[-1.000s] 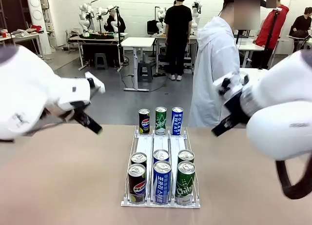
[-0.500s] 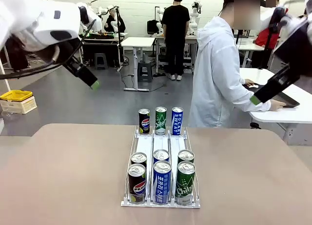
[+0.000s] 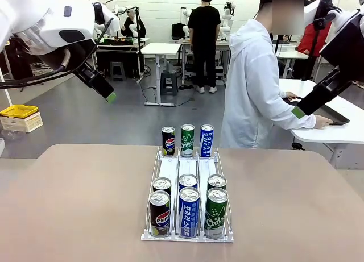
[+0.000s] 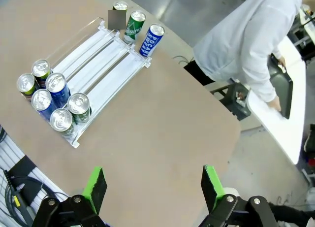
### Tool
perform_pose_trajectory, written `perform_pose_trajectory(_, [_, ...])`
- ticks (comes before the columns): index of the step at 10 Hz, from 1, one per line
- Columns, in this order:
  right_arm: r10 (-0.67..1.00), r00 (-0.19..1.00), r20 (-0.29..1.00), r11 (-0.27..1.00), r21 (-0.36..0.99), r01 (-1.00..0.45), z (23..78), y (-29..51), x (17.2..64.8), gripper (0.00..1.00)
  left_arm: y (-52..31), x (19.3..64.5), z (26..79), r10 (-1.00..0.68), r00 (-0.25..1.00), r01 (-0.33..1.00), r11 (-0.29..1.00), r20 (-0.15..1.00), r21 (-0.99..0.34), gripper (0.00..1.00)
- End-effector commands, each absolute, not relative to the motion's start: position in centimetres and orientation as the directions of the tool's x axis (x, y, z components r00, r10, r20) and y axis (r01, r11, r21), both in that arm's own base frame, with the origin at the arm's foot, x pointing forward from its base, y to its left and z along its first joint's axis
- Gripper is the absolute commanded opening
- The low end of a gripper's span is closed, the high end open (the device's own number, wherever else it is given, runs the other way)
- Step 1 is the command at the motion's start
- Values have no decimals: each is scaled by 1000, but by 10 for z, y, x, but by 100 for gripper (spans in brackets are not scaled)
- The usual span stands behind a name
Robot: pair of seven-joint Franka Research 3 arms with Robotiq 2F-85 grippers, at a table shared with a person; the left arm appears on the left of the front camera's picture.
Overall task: Retrieve and hand over the desired beverage to the person.
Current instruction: Pick up a can of the same type that the person held from the Automatic Can Dispenser.
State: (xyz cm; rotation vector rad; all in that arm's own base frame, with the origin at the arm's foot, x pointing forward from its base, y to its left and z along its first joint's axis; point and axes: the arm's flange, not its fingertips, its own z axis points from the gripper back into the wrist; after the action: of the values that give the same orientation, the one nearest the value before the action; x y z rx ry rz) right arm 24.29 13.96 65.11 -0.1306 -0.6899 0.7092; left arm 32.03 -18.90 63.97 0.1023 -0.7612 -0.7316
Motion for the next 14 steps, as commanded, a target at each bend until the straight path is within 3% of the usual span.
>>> perform_pose_trajectory(1, [641, 547, 538, 759, -338, -557, 652, 141, 242, 100, -189, 320, 640, -637, 493, 566, 752, 592, 337, 100])
perform_pose_trajectory(2, [634, 544, 550, 732, -200, -651, 650, 118, 249, 100, -167, 324, 647, -619, 485, 705, 695, 618, 142, 100])
perform_pose_trajectory(3, [606, 539, 586, 704, -78, -706, 652, 92, 256, 100, -140, 326, 656, -606, 467, 774, 632, 644, 32, 100])
perform_pose_trajectory(5, [476, 570, 670, 684, 125, -719, 652, 37, 276, 100, -75, 337, 662, -512, 491, 807, 572, 705, -147, 100])
perform_pose_trajectory(9, [122, 636, 762, 679, 403, -614, 650, -76, 295, 100, 44, 341, 674, -310, 537, 731, 635, 784, -250, 100])
perform_pose_trajectory(12, [-6, 610, 792, 703, 437, -561, 644, -128, 276, 100, 85, 322, 683, -225, 559, 678, 679, 798, -283, 100])
perform_pose_trajectory(14, [26, 643, 765, 730, 425, -535, 639, -131, 277, 100, 78, 319, 679, -213, 601, 655, 684, 770, -322, 100])
